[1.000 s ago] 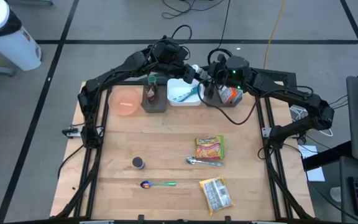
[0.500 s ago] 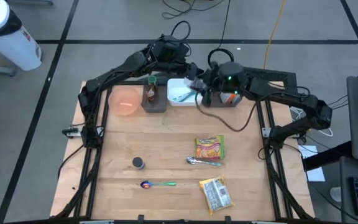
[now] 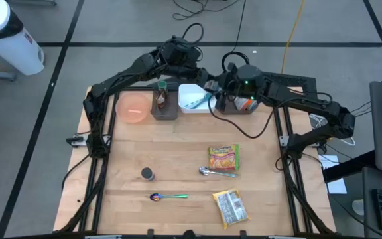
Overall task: Pick & Place Food Item
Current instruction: Put the white seasoning bottle into the left black bin
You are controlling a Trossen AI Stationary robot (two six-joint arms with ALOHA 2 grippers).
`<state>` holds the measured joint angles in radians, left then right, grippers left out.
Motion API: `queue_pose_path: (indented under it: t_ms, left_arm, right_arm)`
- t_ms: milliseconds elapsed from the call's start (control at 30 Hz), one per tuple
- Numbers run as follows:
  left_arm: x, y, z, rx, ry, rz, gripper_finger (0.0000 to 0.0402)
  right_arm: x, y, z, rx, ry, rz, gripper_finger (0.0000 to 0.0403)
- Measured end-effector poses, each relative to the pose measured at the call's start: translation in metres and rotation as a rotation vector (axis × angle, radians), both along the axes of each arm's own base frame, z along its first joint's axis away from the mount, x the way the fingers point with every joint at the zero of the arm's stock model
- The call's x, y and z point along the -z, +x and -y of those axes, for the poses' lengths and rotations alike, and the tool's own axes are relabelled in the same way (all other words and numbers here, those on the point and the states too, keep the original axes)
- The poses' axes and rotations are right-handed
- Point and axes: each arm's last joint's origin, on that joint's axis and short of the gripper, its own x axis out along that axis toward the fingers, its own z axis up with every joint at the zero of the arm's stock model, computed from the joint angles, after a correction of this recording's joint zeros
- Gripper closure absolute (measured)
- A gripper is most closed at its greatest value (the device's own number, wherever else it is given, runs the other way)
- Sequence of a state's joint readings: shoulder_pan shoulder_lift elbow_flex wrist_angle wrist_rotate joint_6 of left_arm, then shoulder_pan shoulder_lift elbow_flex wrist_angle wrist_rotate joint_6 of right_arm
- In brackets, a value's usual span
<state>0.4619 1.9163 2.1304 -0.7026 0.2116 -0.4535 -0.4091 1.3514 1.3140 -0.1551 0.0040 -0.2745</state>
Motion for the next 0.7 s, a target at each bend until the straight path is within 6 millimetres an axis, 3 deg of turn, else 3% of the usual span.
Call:
queue_pose_path:
  t_ms: [700]
  left_arm:
    - [0.0029, 0.0008, 0.0049, 0.006, 0.006, -0.034, 0.0163]
  right_arm:
    - [-0.0016, -0.0041, 0.0091, 0.05, -0.013, 0.009, 0.0212]
